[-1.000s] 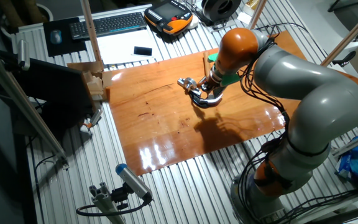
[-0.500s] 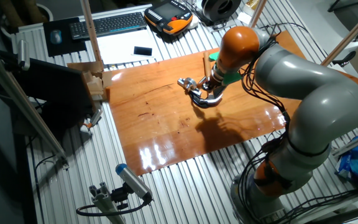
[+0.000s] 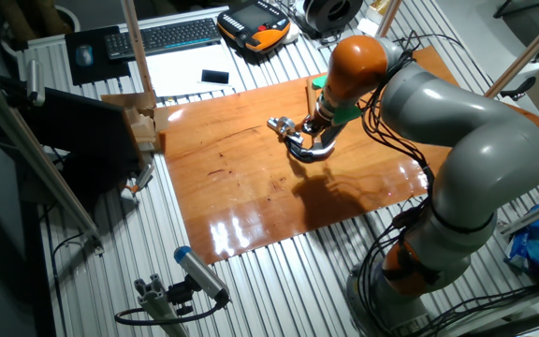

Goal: Push down the lever

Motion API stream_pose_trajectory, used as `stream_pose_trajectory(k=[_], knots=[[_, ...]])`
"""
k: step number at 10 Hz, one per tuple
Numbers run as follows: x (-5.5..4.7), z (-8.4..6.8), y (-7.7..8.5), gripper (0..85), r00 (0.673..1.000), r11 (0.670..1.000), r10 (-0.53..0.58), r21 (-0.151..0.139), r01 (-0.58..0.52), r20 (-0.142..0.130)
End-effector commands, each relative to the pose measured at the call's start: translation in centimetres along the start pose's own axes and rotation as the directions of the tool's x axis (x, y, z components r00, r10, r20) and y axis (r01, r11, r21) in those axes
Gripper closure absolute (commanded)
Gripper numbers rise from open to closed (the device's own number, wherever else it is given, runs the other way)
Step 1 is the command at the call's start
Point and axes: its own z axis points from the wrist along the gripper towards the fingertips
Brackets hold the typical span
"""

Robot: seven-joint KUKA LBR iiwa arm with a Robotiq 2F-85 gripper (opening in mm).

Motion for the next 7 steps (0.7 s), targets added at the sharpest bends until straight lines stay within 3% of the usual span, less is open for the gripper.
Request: stream_pose_trajectory(k=[1, 7], knots=[[-0.1, -0.1, 0.1, 85.0, 1.0, 1.0, 0.002, 0.001, -0.002, -0.004], [-0.9, -0.3, 1.6, 85.0, 1.0, 1.0, 0.013, 0.01, -0.013, -0.011]])
